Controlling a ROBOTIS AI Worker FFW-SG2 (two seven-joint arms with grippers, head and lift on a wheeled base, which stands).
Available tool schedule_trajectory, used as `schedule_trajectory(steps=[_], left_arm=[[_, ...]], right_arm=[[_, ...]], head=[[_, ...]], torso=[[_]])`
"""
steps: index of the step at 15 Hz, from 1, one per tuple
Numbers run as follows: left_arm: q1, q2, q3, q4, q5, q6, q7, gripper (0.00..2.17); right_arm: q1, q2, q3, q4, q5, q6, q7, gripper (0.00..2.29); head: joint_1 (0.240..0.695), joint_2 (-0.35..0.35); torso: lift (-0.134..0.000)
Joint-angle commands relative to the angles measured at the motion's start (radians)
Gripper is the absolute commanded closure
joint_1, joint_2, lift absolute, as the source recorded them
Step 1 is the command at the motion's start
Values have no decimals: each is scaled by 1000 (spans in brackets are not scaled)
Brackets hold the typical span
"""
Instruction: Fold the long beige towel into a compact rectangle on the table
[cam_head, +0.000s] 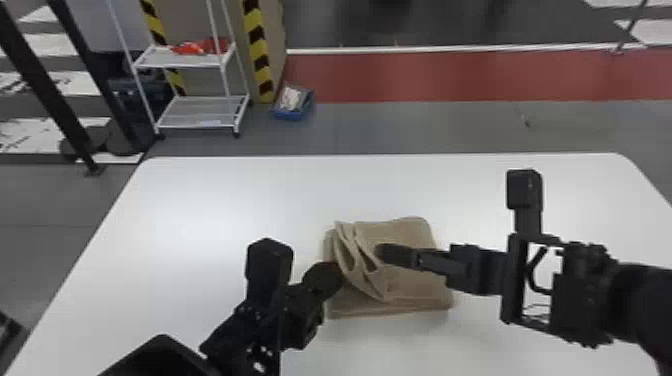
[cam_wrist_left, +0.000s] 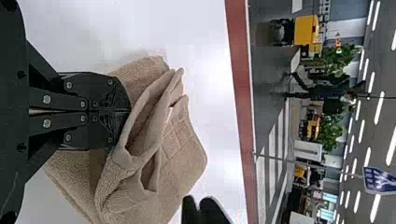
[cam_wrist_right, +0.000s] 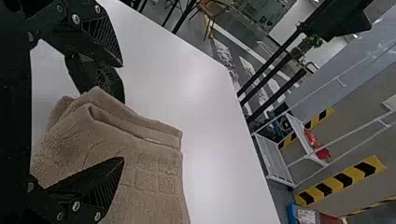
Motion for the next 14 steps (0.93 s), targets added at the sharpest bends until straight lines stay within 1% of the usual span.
schedule_trajectory(steps=[1, 3, 4, 6, 7, 9, 10, 12, 14], left_arm=[[23, 2, 33, -34, 5, -1, -5, 1862], [34, 2, 69, -47, 11, -1, -8, 1862], [37, 2, 85, -48, 16, -1, -10, 1862], [42, 2, 115, -47, 26, -22, -8, 1862], [45, 0, 134, -47, 36, -41, -10, 1862], [43, -4, 165, -39, 51, -56, -13, 1862], [42, -4, 177, -36, 56, -56, -13, 1862], [34, -4, 189, -28, 65, -56, -16, 1862], [30, -4, 194, -21, 68, -59, -22, 1865]], right_arm=[[69, -24, -56, -51, -13, 3, 21, 218], [123, -26, -114, -100, -42, 3, 49, 221], [144, -27, -138, -127, -57, 9, 55, 316], [199, -33, -183, -157, -82, 18, 92, 620], [231, -33, -201, -169, -83, 18, 110, 822], [282, -33, -232, -181, -80, 21, 136, 1504], [304, -35, -238, -180, -76, 21, 150, 1683], [327, -33, -244, -177, -31, 15, 170, 1872], [330, -32, -235, -166, 15, 3, 175, 1889]], head=[[695, 48], [695, 38], [695, 35], [695, 34], [695, 35], [695, 41], [695, 43], [695, 49], [695, 50]], torso=[[-124], [-124], [-124], [-124], [-124], [-124], [-124], [-124], [-124]])
